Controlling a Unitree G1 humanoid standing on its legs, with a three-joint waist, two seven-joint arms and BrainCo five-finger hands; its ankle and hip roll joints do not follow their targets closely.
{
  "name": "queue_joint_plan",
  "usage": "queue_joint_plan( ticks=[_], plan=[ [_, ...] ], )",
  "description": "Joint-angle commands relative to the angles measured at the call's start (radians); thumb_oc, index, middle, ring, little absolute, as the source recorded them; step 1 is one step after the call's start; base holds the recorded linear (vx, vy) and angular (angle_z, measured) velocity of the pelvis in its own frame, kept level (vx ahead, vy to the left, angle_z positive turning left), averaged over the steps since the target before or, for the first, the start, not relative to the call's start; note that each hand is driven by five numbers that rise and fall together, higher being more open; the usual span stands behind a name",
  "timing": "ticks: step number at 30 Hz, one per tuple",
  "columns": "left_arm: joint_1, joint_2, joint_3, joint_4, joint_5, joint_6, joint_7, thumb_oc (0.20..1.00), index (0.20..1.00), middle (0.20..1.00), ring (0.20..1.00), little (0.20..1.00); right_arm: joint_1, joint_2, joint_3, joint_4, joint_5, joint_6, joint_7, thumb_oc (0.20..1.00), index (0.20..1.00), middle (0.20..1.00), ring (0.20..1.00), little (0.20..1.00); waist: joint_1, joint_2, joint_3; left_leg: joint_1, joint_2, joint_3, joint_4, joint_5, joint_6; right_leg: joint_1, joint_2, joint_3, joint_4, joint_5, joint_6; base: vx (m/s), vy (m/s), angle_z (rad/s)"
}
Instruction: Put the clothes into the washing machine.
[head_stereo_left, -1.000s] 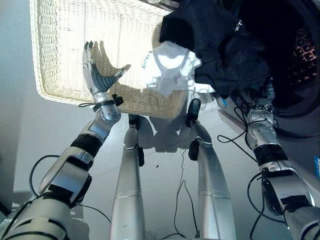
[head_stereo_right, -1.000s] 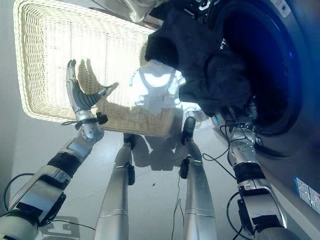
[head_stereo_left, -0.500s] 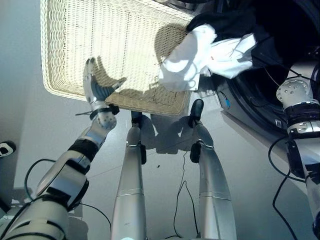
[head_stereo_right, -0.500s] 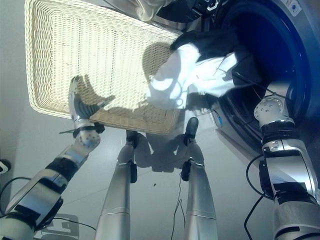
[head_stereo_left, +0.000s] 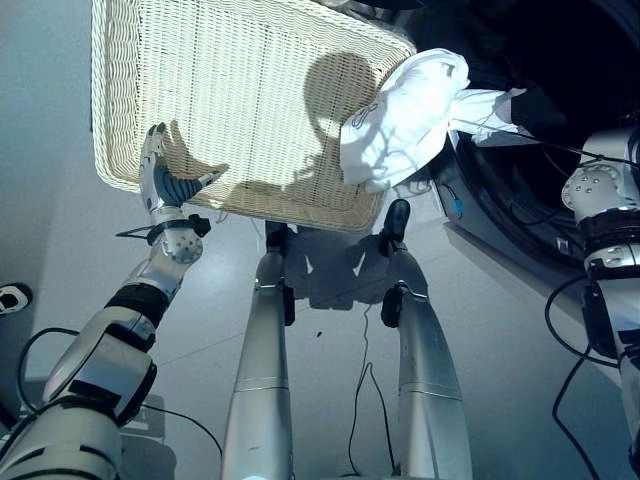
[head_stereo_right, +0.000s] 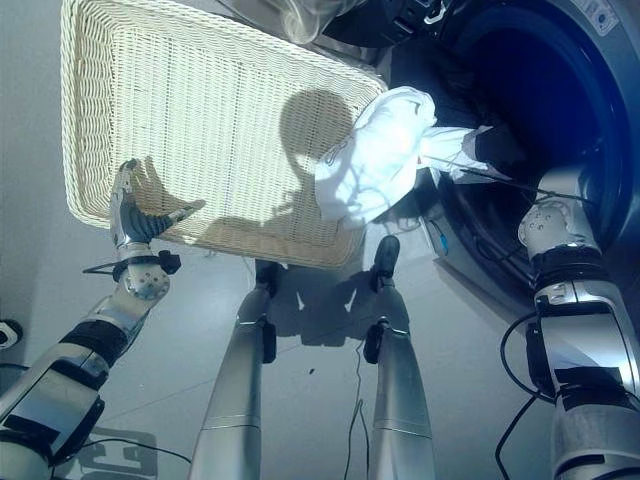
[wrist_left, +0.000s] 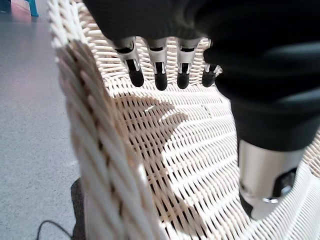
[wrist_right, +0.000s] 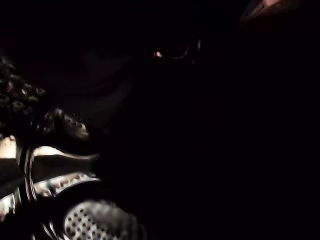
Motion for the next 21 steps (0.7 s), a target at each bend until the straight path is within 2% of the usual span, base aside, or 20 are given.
queue_joint_plan(
  ticks=[1, 3, 4, 6, 7, 8, 9, 11, 14, 15, 19, 21],
  plan=[
    [0.008, -0.012, 0.018, 0.030, -0.016, -0.044, 0.007, 1.000, 1.000, 1.000, 1.000, 1.000, -0.001, -0.311, 0.002, 0.003, -0.059, -0.011, -0.019, 1.000, 1.000, 1.000, 1.000, 1.000, -0.038, 0.008, -0.020, 0.092, -0.108, -0.007, -0.098, 0.015, 0.070, 0.070, 0.130, -0.085, 0.046, -0.063, 0.041, 0.00, 0.000, 0.00],
    [-0.001, -0.011, 0.009, 0.027, -0.018, -0.040, 0.002, 1.000, 1.000, 1.000, 1.000, 1.000, -0.003, -0.310, 0.017, 0.036, -0.076, 0.052, -0.053, 1.000, 1.000, 1.000, 1.000, 1.000, -0.035, 0.012, -0.020, 0.091, -0.109, -0.006, -0.095, 0.015, 0.071, 0.070, 0.128, -0.086, 0.048, -0.065, 0.041, 0.00, 0.000, 0.00],
    [-0.007, -0.014, 0.007, 0.029, -0.020, -0.039, 0.001, 1.000, 1.000, 1.000, 1.000, 1.000, -0.005, -0.309, 0.024, 0.061, -0.069, 0.121, -0.032, 1.000, 1.000, 1.000, 1.000, 1.000, -0.035, 0.014, -0.020, 0.090, -0.108, -0.004, -0.096, 0.017, 0.071, 0.070, 0.127, -0.087, 0.049, -0.066, 0.041, 0.00, 0.000, 0.00],
    [-0.011, -0.016, 0.003, 0.027, -0.021, -0.038, 0.000, 1.000, 1.000, 1.000, 1.000, 1.000, -0.003, -0.310, 0.036, 0.090, -0.064, 0.164, 0.008, 1.000, 1.000, 1.000, 1.000, 1.000, -0.033, 0.015, -0.020, 0.090, -0.108, -0.003, -0.096, 0.018, 0.070, 0.070, 0.127, -0.087, 0.049, -0.065, 0.041, 0.00, 0.000, 0.00],
    [-0.019, -0.017, -0.011, 0.019, -0.026, -0.039, 0.002, 1.000, 1.000, 1.000, 1.000, 1.000, -0.033, -0.319, 0.104, 0.136, -0.186, 0.287, -0.023, 1.000, 1.000, 1.000, 1.000, 1.000, -0.028, 0.017, -0.020, 0.088, -0.109, -0.001, -0.094, 0.019, 0.074, 0.069, 0.128, -0.086, 0.049, -0.063, 0.040, 0.00, 0.000, 0.00],
    [-0.019, -0.018, -0.009, 0.020, -0.026, -0.039, 0.002, 1.000, 1.000, 1.000, 1.000, 1.000, -0.039, -0.319, 0.109, 0.136, -0.189, 0.289, -0.026, 1.000, 1.000, 1.000, 1.000, 1.000, -0.030, 0.018, -0.020, 0.087, -0.108, -0.001, -0.094, 0.019, 0.074, 0.068, 0.128, -0.086, 0.049, -0.063, 0.040, 0.00, 0.000, 0.00],
    [-0.024, -0.014, -0.011, 0.014, -0.022, -0.043, -0.002, 1.000, 1.000, 1.000, 1.000, 1.000, -0.047, -0.322, 0.146, 0.145, -0.235, 0.417, 0.006, 1.000, 1.000, 1.000, 1.000, 1.000, -0.028, 0.016, -0.020, 0.084, -0.109, -0.001, -0.091, 0.019, 0.073, 0.067, 0.129, -0.085, 0.048, -0.061, 0.041, 0.00, 0.000, 0.00],
    [-0.037, -0.011, -0.018, -0.002, -0.011, -0.045, -0.012, 1.000, 1.000, 1.000, 1.000, 1.000, -0.074, -0.328, 0.217, 0.176, -0.332, 0.575, 0.059, 1.000, 1.000, 1.000, 1.000, 1.000, -0.026, 0.014, -0.020, 0.078, -0.111, -0.002, -0.089, 0.021, 0.075, 0.064, 0.130, -0.085, 0.045, -0.056, 0.041, 0.00, -0.016, 0.00],
    [-0.048, -0.005, -0.029, -0.046, -0.006, -0.062, -0.025, 1.000, 1.000, 1.000, 1.000, 1.000, -0.125, -0.336, 0.316, 0.169, -0.422, 0.663, 0.059, 1.000, 1.000, 1.000, 1.000, 1.000, -0.022, 0.013, -0.020, 0.069, -0.108, -0.006, -0.089, 0.020, 0.076, 0.056, 0.130, -0.089, 0.051, -0.058, 0.040, 0.00, -0.012, 0.00],
    [-0.053, 0.000, -0.034, -0.067, 0.005, -0.083, -0.029, 1.000, 1.000, 1.000, 1.000, 1.000, -0.145, -0.333, 0.355, 0.155, -0.467, 0.725, 0.089, 1.000, 1.000, 1.000, 1.000, 1.000, -0.021, 0.012, -0.020, 0.069, -0.109, -0.004, -0.091, 0.019, 0.078, 0.055, 0.130, -0.091, 0.050, -0.057, 0.041, 0.00, 0.000, 0.00],
    [-0.062, 0.002, -0.044, -0.109, 0.010, -0.079, -0.028, 1.000, 1.000, 1.000, 1.000, 1.000, -0.161, -0.320, 0.384, 0.137, -0.493, 0.729, 0.078, 1.000, 1.000, 1.000, 1.000, 1.000, -0.015, 0.016, -0.020, 0.068, -0.111, -0.007, -0.094, 0.016, 0.081, 0.052, 0.127, -0.096, 0.053, -0.061, 0.042, 0.00, 0.000, 0.00],
    [-0.057, 0.004, -0.039, -0.131, 0.001, -0.099, -0.028, 1.000, 1.000, 1.000, 1.000, 1.000, -0.156, -0.301, 0.378, 0.103, -0.525, 0.729, 0.048, 1.000, 1.000, 1.000, 1.000, 1.000, -0.012, 0.017, -0.020, 0.067, -0.111, -0.005, -0.097, 0.013, 0.084, 0.050, 0.126, -0.099, 0.054, -0.063, 0.044, 0.00, 0.000, 0.00]
  ],
)
